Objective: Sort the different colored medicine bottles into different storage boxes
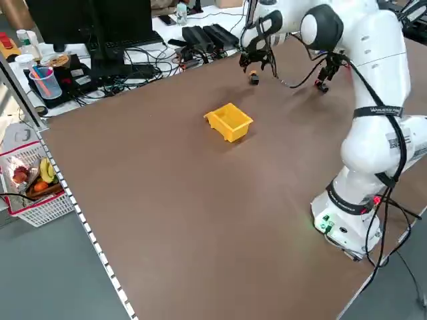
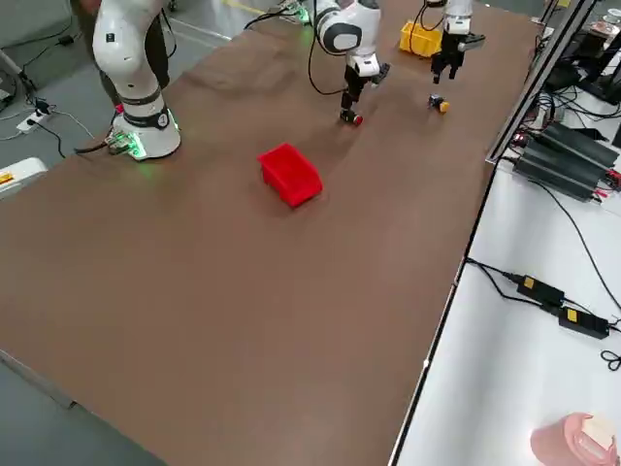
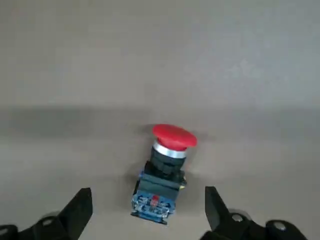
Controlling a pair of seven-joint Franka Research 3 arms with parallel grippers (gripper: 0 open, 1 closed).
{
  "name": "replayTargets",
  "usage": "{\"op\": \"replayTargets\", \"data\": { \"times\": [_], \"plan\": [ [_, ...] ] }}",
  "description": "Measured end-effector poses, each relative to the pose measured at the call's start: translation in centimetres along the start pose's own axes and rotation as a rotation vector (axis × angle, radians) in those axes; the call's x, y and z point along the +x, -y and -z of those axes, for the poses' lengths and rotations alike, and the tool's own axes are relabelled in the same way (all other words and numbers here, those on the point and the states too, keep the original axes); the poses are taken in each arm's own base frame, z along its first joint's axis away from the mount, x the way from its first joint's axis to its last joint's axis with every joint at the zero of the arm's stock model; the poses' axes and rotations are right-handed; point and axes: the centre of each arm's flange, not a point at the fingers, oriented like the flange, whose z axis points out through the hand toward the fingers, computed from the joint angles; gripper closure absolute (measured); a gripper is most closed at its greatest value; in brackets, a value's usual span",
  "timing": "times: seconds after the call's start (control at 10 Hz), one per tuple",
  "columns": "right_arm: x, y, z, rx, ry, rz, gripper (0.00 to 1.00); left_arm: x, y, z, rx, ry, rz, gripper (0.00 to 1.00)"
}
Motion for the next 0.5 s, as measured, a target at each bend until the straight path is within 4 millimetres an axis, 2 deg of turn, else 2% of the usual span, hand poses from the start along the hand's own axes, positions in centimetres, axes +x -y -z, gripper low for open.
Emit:
{"op": "replayTargets", "data": {
  "times": [0.1,0.3,0.5],
  "plan": [
    [-0.6,0.2,-0.8,0.000,-0.002,0.009,0.00,0.1,0.1,-0.9,-0.002,-0.002,0.002,0.01],
    [-1.0,-0.1,-2.0,0.000,-0.009,0.015,0.00,0.2,-0.9,-2.3,-0.007,-0.028,0.010,0.01],
    [-0.8,-0.6,-2.3,-0.016,-0.018,0.018,0.08,0.2,-2.5,-3.1,-0.013,-0.044,0.013,0.03]
  ]
}}
